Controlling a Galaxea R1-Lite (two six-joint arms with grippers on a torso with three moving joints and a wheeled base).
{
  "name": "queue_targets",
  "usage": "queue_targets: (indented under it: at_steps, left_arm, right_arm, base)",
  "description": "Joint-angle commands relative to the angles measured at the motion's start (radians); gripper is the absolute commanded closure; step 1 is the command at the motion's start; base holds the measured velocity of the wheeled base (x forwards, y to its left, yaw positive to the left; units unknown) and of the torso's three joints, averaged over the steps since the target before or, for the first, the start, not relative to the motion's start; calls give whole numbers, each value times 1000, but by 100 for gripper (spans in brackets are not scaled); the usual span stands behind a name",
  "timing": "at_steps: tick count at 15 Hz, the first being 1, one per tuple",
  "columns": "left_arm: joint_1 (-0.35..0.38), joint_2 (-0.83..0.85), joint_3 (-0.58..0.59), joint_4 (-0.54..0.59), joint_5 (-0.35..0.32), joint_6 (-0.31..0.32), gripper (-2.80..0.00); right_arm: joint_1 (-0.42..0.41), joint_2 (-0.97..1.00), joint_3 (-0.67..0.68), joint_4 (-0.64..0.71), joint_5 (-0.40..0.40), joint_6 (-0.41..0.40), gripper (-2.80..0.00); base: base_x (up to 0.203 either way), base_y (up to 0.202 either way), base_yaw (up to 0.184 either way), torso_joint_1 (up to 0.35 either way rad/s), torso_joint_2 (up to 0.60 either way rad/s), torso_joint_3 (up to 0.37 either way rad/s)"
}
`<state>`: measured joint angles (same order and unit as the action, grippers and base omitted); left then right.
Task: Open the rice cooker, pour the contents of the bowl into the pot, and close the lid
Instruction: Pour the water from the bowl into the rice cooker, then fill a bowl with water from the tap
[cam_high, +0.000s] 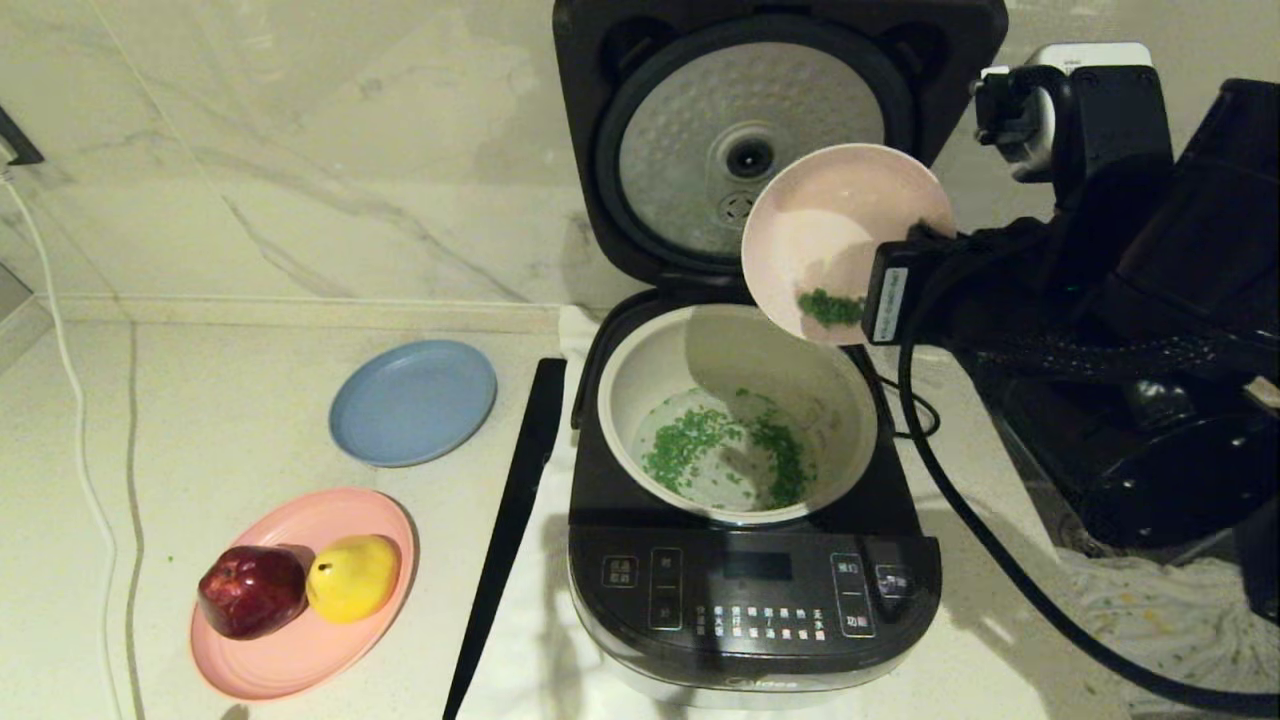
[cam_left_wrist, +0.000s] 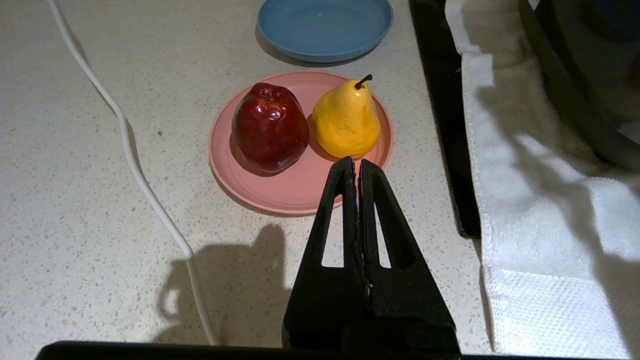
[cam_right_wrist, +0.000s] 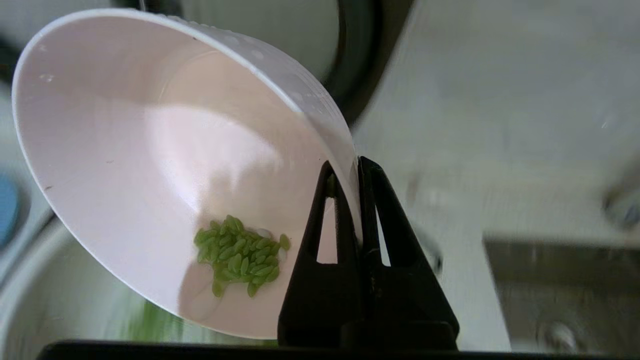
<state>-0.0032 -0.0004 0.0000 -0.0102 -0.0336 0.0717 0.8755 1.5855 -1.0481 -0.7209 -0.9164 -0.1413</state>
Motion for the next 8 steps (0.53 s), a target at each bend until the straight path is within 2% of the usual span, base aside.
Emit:
queue_targets:
  at_steps: [1, 3, 5, 6, 8]
  left_arm:
    - [0, 0, 5, -1, 0, 0, 0]
    - [0, 0, 5, -1, 0, 0, 0]
    - [0, 0, 5, -1, 0, 0, 0]
    - [0, 0, 5, -1, 0, 0, 0]
    - [0, 1, 5, -1, 0, 0, 0]
  right_arm:
    - [-3, -95, -17, 361, 26, 179, 0]
    - [-28, -156, -52, 689, 147, 397, 0]
    - [-132, -214, -110, 990, 365, 620, 0]
    - [-212, -239, -124, 1060, 472, 675, 0]
    - [-398, -292, -127, 1141, 681, 729, 0]
  base:
    - [0, 0, 0, 0, 0, 0]
    - [0, 0, 0, 0, 0, 0]
    - [0, 0, 0, 0, 0, 0]
    - [0, 0, 0, 0, 0, 0]
    - [0, 0, 0, 0, 0, 0]
